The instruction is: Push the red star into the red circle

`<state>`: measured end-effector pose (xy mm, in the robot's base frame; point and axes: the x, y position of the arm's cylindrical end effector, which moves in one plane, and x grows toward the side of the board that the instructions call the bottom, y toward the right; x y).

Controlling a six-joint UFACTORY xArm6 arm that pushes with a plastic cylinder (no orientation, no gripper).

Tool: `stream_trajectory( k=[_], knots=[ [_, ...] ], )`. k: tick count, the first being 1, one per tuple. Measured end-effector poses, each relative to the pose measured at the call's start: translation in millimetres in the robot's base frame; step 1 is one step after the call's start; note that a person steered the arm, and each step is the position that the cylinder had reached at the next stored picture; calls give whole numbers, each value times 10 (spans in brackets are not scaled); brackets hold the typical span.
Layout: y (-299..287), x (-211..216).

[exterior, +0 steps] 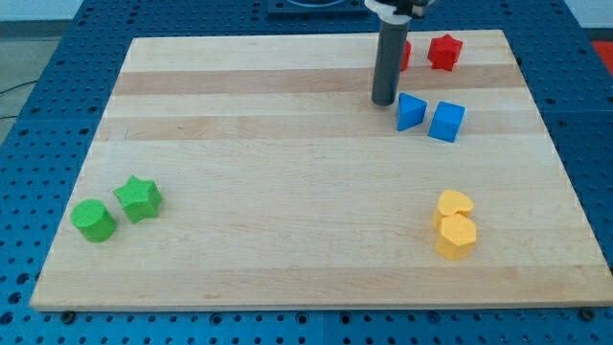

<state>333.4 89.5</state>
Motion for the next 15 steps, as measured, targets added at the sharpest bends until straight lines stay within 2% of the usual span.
stream_trajectory(
  k=[2,4,5,6,8,9,10,11,12,15],
  knots=[
    [172,63],
    [1266,-27],
    [1644,-406],
    [1780,-929],
    [594,-452],
    [1193,-606],
    [1672,-395],
    [1859,-897],
    [1472,-1069],
    [-79,-857]
  ],
)
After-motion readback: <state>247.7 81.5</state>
